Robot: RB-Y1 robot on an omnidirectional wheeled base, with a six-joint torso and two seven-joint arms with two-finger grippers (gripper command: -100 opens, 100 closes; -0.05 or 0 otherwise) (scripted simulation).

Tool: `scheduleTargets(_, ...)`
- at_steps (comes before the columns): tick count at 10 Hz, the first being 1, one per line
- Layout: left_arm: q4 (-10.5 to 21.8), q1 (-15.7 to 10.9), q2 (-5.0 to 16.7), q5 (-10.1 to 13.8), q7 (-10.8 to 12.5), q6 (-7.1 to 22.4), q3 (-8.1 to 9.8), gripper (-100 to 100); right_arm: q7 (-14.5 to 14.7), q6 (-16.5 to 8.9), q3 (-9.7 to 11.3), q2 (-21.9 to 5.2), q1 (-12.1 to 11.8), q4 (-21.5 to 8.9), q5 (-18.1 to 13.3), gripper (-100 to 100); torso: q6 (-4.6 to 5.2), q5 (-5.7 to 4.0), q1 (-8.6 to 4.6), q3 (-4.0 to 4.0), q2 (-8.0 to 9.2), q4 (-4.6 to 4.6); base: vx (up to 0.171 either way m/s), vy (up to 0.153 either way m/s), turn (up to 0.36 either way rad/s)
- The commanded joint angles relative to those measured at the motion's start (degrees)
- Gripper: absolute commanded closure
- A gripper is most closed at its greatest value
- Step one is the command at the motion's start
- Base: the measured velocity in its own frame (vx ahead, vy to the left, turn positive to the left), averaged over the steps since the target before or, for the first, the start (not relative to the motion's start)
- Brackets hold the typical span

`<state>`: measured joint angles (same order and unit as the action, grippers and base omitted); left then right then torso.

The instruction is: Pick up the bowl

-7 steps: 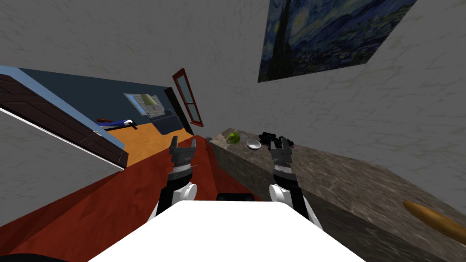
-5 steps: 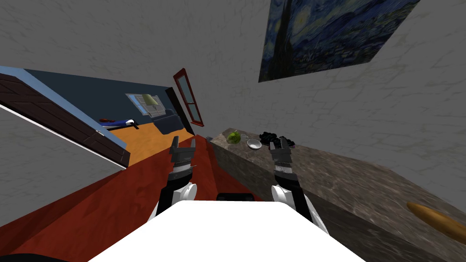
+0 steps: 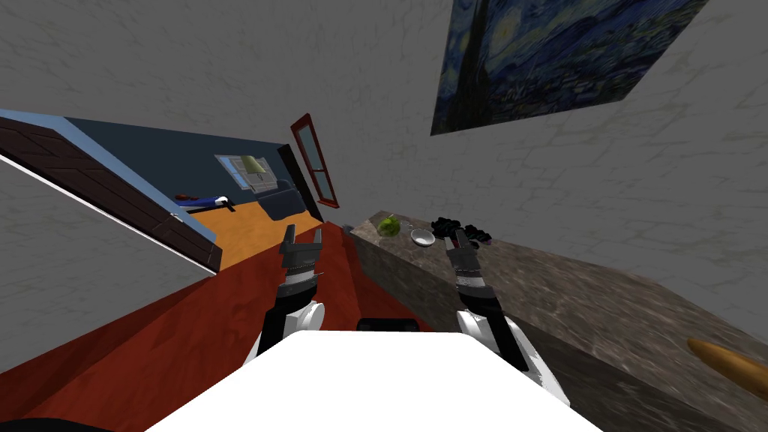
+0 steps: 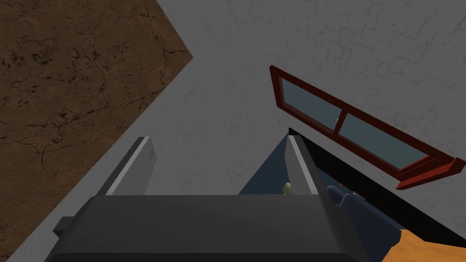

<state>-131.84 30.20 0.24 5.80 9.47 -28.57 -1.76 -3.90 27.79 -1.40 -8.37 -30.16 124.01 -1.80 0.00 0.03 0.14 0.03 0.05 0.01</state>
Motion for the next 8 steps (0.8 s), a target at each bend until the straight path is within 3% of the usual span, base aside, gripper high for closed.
scheduleTargets(1, 0.0, 0.0, 0.0, 0.0, 0.0, 0.0, 0.0, 0, 0.5, -0.1, -0.8, -2.9, 0.0, -1.1, -1.0, -100, 0.0, 0.0, 0.0, 0.0, 0.0, 0.0, -0.017, 0.049, 0.047)
scheduleTargets(2, 0.0, 0.0, 0.0, 0.0, 0.0, 0.0, 0.0, 0, 0.5, -0.1, -0.8, -3.5, 0.0, -1.1, -1.0, -100, -0.01, 0.0, 0.02, 0.0, 0.01, 0.0, -0.009, 0.036, 0.023)
scheduleTargets(8, 0.0, 0.0, 0.0, 0.0, 0.0, 0.0, 0.0, 0, 2.6, -0.1, -3.5, -13.8, -0.3, -6.8, -5.2, -100, 0.0, 0.01, 0.02, -0.02, -0.05, -0.01, -0.006, 0.058, 0.06)
